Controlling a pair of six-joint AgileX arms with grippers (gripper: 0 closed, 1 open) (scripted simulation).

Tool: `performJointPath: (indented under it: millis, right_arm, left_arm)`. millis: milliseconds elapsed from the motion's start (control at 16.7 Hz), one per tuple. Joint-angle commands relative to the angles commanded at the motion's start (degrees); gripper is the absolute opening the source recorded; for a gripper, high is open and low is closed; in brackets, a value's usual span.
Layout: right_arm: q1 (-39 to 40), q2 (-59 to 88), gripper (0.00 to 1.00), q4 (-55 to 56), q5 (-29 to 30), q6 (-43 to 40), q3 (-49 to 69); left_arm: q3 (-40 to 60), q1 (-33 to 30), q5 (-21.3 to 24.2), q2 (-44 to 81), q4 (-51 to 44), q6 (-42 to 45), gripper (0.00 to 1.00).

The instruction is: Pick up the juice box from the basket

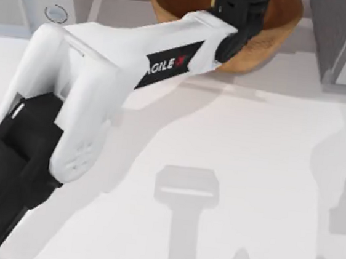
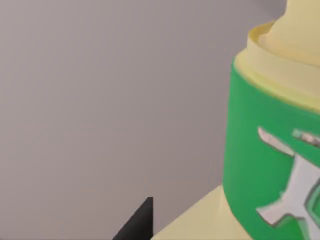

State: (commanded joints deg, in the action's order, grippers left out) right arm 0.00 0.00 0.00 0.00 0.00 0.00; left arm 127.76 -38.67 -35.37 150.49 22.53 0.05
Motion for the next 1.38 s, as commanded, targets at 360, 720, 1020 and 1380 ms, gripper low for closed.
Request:
performJointPath:
  millis: [360,720,1020,1380]
  right_arm:
    - [0.0,0.0,1.0,0.0,0.0,0.0,0.0]
    - [0.0,0.0,1.0,0.0,0.0,0.0,0.0]
    - [0.0,0.0,1.0,0.0,0.0,0.0,0.0]
    - [0.0,0.0,1.0,0.0,0.0,0.0,0.0]
  left_arm:
    - [11.8,0.0,-0.1,-2.7,-13.7,0.0,0.0]
    - [15.0,0.0,-0.2,-3.4,-17.6,0.0,0.0]
    - [11.5,0.6,-0.3,-6.2,-18.0,0.5,0.0]
    - [-11.1,4.6,-0.2,-28.1,-18.6,1.1,0.0]
